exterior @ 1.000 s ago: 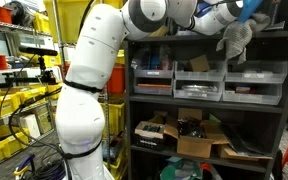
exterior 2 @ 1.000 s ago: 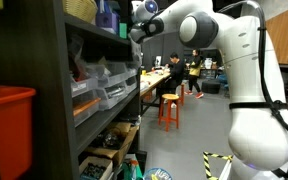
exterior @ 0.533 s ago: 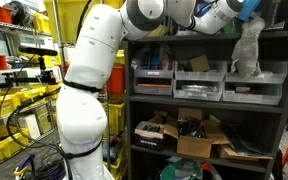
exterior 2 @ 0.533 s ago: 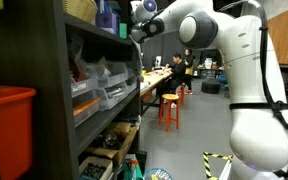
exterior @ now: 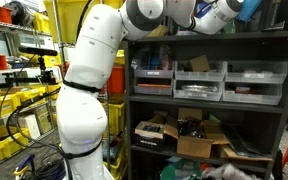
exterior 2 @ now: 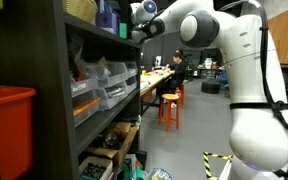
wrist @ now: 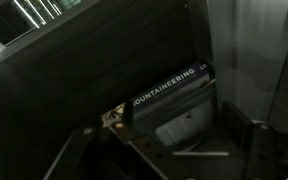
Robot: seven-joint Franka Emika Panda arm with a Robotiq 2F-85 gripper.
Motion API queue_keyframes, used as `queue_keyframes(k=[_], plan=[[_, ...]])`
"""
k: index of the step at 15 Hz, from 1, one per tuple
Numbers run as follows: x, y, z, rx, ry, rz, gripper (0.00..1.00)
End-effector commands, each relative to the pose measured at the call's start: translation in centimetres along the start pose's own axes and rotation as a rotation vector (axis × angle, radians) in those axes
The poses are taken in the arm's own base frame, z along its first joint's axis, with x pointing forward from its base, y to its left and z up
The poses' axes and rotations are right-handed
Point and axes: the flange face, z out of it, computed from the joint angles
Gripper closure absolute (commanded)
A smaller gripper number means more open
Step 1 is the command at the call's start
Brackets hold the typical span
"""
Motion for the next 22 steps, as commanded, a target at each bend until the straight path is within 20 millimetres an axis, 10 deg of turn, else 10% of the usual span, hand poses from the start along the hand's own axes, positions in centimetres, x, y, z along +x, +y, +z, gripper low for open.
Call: queue_keyframes(k=[1,13,22], plan=[[-0.7,-0.4,-1.2,0.034,-0.006,-0.027,0.0],[-11.9,-4.7,-7.7,0.027,0.16,0.007,0.0],[-20.7,-7.8,-5.9,0.158,0.015,-0.057,0.0]])
